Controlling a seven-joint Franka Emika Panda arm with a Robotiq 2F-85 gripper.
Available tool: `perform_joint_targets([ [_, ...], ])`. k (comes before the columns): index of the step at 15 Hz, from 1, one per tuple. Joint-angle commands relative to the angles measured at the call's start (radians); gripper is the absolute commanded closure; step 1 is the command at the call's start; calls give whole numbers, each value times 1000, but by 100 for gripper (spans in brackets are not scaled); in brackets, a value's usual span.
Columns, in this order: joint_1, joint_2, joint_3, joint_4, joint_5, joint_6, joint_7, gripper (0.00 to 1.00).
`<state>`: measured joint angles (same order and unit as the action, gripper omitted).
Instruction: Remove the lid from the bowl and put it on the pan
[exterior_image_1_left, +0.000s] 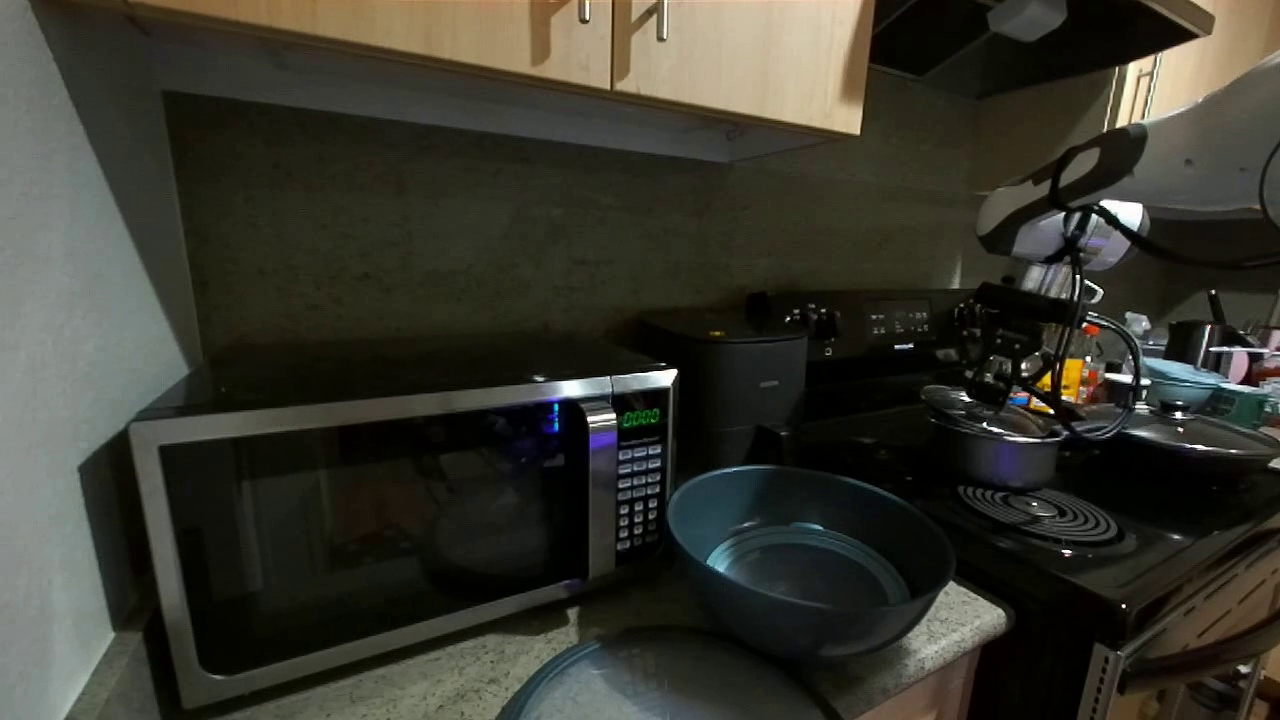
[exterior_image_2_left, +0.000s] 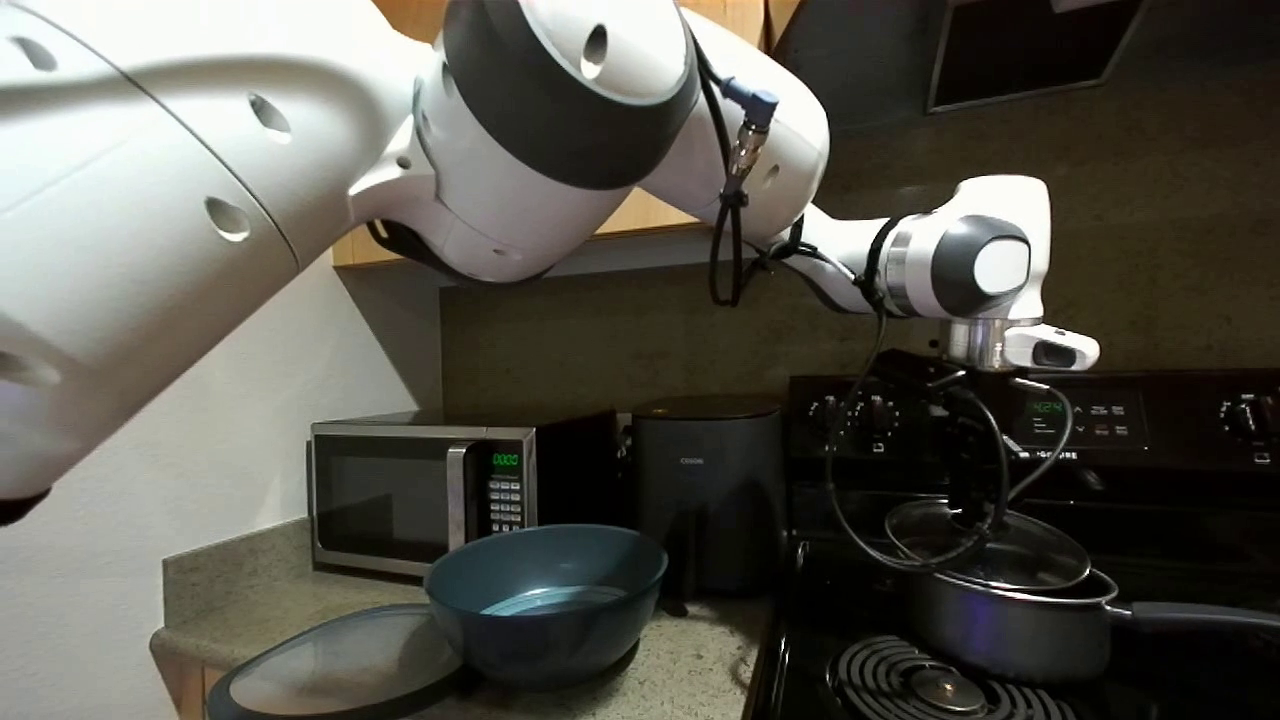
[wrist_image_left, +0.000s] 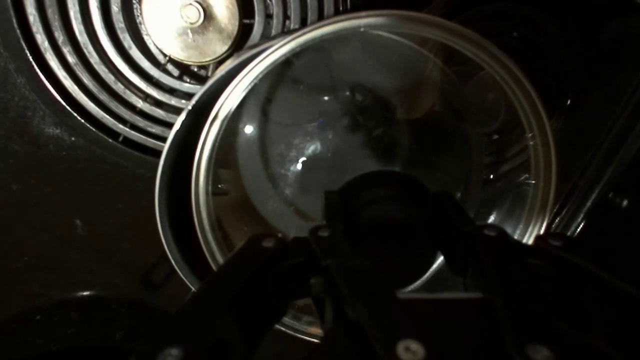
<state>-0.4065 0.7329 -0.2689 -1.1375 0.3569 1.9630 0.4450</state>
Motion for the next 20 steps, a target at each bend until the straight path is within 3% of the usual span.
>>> perform_joint_targets([
  [1,4,6,-7,36,-10,-35,29,77],
  [2,7,7,-11,41,-16,-37,32,27],
  [4,8,7,-13,44,-15,-35,34,21],
  [7,10,8,-16,57,-16,-47,44,1],
  [20,6,3,-13,52,-25,-29,15,0],
])
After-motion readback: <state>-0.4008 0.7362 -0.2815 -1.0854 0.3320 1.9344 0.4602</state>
